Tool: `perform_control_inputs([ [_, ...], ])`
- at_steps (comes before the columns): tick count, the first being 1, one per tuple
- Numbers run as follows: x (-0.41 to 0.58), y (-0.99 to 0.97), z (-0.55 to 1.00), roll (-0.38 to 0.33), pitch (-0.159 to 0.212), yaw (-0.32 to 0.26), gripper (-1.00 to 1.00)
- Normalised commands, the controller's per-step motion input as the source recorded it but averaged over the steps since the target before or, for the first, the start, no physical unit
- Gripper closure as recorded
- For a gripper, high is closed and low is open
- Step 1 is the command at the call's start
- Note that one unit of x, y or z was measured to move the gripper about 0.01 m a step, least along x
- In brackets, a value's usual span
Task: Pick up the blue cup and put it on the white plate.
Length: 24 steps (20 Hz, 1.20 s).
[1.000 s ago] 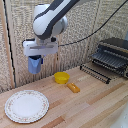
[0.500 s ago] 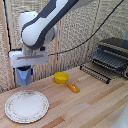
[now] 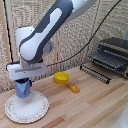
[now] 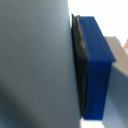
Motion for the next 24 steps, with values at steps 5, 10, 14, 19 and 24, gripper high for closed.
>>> perform_control_inputs([
  [5, 0.003, 0.00, -0.36, -0.021, 0.066, 0.034, 1.00],
  [10, 0.000, -0.01, -0.22, -0.005, 0.073, 0.041, 1.00],
  [14, 0.001, -0.07, -0.02, 0.001, 0.004, 0.047, 1.00],
  [19, 0.013, -0.05, 0.10, 0.022, 0.000, 0.017, -1.00],
  [24, 0.155, 0.00, 0.53, 0.039, 0.064, 0.003, -1.00],
])
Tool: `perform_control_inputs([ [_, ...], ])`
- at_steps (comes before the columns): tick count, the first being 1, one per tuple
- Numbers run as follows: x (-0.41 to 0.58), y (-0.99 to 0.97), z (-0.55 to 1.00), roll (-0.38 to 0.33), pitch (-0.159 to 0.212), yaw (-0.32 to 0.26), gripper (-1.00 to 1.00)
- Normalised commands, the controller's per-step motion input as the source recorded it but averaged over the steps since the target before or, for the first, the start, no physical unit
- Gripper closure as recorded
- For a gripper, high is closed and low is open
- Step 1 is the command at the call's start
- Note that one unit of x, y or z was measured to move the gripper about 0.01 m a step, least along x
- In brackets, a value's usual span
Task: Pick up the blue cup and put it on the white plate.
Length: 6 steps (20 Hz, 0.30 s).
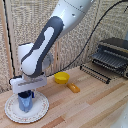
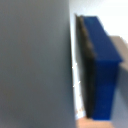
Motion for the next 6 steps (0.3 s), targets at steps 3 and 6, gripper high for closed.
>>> perform_control_inputs([
  [3, 0.229, 0.00, 0.65, 0.021, 0.090, 0.000, -1.00],
  [6, 0.276, -0.04, 0.75, 0.028, 0.134, 0.002, -1.00],
])
